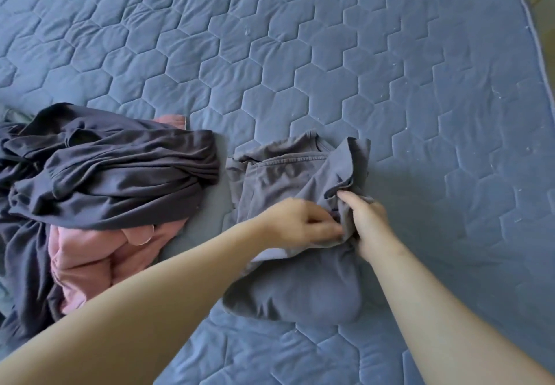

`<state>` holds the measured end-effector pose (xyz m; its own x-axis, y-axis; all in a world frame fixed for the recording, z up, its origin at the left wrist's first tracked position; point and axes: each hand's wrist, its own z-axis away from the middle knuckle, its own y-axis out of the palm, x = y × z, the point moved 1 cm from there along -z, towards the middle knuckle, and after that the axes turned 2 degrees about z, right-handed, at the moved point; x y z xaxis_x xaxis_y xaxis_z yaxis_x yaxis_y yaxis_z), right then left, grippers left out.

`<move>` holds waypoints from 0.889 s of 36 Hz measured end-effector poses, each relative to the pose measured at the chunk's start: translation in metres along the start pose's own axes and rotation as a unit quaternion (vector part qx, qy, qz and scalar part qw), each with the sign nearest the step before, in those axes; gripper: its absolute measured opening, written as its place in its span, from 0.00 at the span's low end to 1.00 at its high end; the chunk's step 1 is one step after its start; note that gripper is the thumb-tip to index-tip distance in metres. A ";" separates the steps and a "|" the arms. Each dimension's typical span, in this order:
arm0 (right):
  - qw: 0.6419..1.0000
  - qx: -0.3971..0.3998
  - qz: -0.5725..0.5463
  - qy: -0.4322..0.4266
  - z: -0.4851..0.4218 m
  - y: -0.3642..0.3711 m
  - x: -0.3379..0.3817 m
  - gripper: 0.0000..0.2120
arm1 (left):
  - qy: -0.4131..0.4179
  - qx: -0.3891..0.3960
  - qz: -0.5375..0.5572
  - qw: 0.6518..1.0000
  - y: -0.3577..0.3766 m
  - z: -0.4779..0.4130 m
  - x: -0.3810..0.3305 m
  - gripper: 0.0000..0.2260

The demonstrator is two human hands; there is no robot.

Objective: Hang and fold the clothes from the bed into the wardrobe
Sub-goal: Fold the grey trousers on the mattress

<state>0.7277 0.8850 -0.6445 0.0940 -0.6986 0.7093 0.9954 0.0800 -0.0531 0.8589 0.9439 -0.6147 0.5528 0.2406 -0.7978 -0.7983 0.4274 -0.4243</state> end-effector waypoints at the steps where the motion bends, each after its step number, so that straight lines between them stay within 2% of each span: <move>1: 1.000 -0.011 -0.010 0.000 0.000 -0.002 -0.001 0.03 | -0.034 -0.075 0.074 0.994 -0.005 0.001 0.002 0.11; 2: 0.999 -0.021 -0.026 0.003 0.000 -0.003 -0.001 0.04 | -0.052 -0.176 0.095 0.978 -0.010 0.000 0.007 0.10; 4: 0.997 -0.023 -0.076 0.016 -0.001 -0.005 -0.003 0.06 | -0.100 -0.366 0.039 0.924 -0.022 -0.002 0.026 0.08; 5: 0.994 -0.009 -0.106 0.027 0.000 -0.006 -0.004 0.07 | -0.149 -0.417 0.023 0.896 -0.029 -0.002 0.034 0.11; 6: 0.990 0.010 -0.137 0.039 0.002 -0.006 -0.005 0.08 | -0.216 -0.423 0.036 0.879 -0.034 -0.002 0.041 0.15; 8: 0.981 0.045 -0.177 0.061 0.007 -0.007 -0.006 0.12 | -0.312 -0.356 0.121 0.872 -0.038 -0.004 0.055 0.23; 9: 0.979 0.058 -0.183 0.066 0.009 -0.007 -0.006 0.14 | -0.321 -0.332 0.152 0.874 -0.039 -0.004 0.059 0.26; 11: 0.977 0.071 -0.191 0.067 0.012 -0.008 -0.004 0.19 | -0.291 -0.348 0.182 0.873 -0.044 -0.004 0.058 0.26; 15: 0.972 0.071 -0.219 0.049 0.014 -0.007 0.004 0.16 | -0.171 -0.445 0.113 0.871 -0.062 0.004 0.052 0.16; 16: 0.970 0.068 -0.228 0.040 0.014 -0.005 0.008 0.13 | -0.171 -0.455 0.108 0.867 -0.066 0.007 0.054 0.16; 18: 0.974 0.059 -0.219 0.016 0.012 -0.001 0.011 0.05 | -0.222 -0.433 0.086 0.869 -0.069 0.008 0.065 0.23; 20: 0.983 0.033 -0.181 -0.004 0.009 0.004 0.010 0.01 | -0.278 -0.378 -0.017 0.883 -0.064 0.009 0.067 0.30; 21: 0.987 0.015 -0.160 -0.011 0.007 0.005 0.009 0.00 | -0.248 -0.377 -0.052 0.891 -0.060 0.010 0.061 0.32; 23: 0.990 -0.001 -0.139 -0.016 0.005 0.009 0.006 0.03 | -0.106 -0.353 0.009 0.930 -0.048 0.012 0.044 0.38; 25: 0.991 0.010 -0.134 -0.006 0.007 0.013 0.005 0.12 | 0.000 -0.247 0.090 0.965 -0.031 0.018 0.029 0.48; 27: 0.991 0.036 -0.127 0.016 0.012 0.015 0.007 0.21 | 0.047 -0.138 -0.009 0.989 -0.014 0.019 0.026 0.54; 29: 0.991 0.059 -0.119 0.025 0.017 0.016 0.011 0.25 | 0.041 -0.093 -0.138 0.985 -0.006 0.020 0.025 0.49; 30: 0.991 0.068 -0.114 0.023 0.019 0.016 0.014 0.26 | 0.032 -0.105 -0.166 0.980 -0.004 0.021 0.027 0.43; 32: 0.993 0.072 -0.095 0.003 0.018 0.016 0.015 0.24 | 0.049 -0.195 -0.143 0.969 -0.003 0.022 0.029 0.27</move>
<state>0.7442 0.8882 -0.6220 -0.0952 -0.7150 0.6926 0.9821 0.0461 0.1826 0.8830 0.9689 -0.6268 0.7545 0.0688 -0.6527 -0.6562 0.0980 -0.7482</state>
